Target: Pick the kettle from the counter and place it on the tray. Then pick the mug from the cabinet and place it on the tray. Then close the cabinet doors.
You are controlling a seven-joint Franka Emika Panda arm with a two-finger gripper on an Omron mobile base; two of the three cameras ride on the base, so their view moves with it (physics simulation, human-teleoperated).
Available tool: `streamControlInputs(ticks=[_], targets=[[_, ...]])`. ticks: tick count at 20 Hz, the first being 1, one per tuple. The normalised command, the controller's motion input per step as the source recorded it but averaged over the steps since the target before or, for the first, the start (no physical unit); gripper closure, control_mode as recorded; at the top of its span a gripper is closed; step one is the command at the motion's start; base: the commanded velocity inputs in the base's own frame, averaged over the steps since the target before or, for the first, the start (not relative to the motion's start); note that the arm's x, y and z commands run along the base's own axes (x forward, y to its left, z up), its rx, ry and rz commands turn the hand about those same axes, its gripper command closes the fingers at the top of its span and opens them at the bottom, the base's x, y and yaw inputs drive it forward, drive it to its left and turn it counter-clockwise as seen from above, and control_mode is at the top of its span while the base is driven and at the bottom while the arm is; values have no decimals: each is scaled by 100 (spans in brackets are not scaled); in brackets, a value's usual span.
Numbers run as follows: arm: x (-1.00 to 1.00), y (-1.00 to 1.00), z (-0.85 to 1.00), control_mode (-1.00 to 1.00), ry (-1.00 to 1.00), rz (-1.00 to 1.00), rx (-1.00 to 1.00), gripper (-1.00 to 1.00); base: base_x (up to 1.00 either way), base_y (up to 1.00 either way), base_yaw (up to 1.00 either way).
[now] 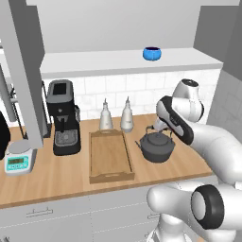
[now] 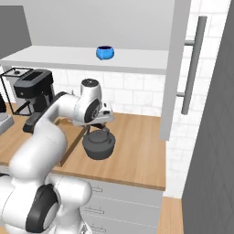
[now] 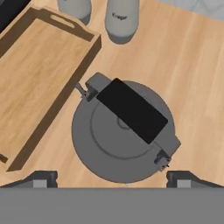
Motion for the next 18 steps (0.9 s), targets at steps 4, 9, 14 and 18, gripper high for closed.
streamControlInputs(ticks=[4,9,14,18], targets=[[30,-7,-11,-100,0,0,0,-100,0,0,0],[22,0,-20,-100,0,0,0,-100,0,0,0],[23,-3,-14,-100,3,0,1,-100,0,0,0],[21,-4,-18,-100,2,0,1,-100,0,0,0]])
